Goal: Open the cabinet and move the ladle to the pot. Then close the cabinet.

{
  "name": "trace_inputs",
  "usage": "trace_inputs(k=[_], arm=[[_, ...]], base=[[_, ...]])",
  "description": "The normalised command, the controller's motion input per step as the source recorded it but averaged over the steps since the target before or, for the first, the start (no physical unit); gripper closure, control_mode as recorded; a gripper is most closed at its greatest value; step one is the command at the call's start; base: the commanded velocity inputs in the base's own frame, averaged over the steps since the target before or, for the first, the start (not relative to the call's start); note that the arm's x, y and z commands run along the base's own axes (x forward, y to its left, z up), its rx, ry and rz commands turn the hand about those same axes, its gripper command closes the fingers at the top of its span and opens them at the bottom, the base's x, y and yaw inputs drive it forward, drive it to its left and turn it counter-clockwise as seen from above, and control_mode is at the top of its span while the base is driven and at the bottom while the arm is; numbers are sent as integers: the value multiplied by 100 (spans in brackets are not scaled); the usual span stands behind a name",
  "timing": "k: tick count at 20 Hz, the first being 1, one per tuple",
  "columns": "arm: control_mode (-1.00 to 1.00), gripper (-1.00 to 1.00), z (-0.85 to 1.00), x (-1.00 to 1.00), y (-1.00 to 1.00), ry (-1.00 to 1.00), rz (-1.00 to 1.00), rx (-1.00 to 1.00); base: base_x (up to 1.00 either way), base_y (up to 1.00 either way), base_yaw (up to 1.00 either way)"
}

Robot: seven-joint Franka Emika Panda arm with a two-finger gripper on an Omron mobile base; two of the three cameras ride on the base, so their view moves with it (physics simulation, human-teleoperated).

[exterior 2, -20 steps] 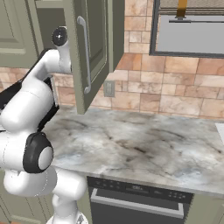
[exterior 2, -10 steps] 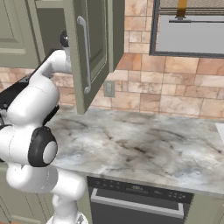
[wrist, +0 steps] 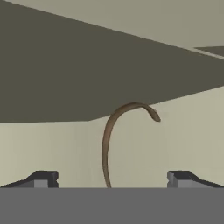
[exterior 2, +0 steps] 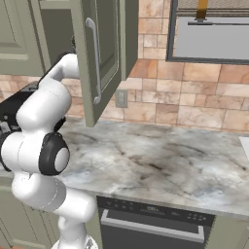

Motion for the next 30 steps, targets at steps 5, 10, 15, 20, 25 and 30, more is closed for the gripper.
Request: trace_inputs(k=[5, 10, 15, 20, 25, 30], arm=[[-100, -100, -1, 45, 0, 0, 0, 0], [-100, -100, -19, 37, 0, 0, 0, 0], [-100, -100, -28, 36, 0, 0, 0, 0], [-100, -100, -25, 37, 0, 0, 0, 0], [-100, -100, -32, 35, 0, 0, 0, 0], [-100, 100, -37, 35, 0, 0, 0, 0]], base=[[0, 0, 0], [0, 0, 0], [0, 0, 0], [0, 0, 0], [0, 0, 0], [0, 0, 0]])
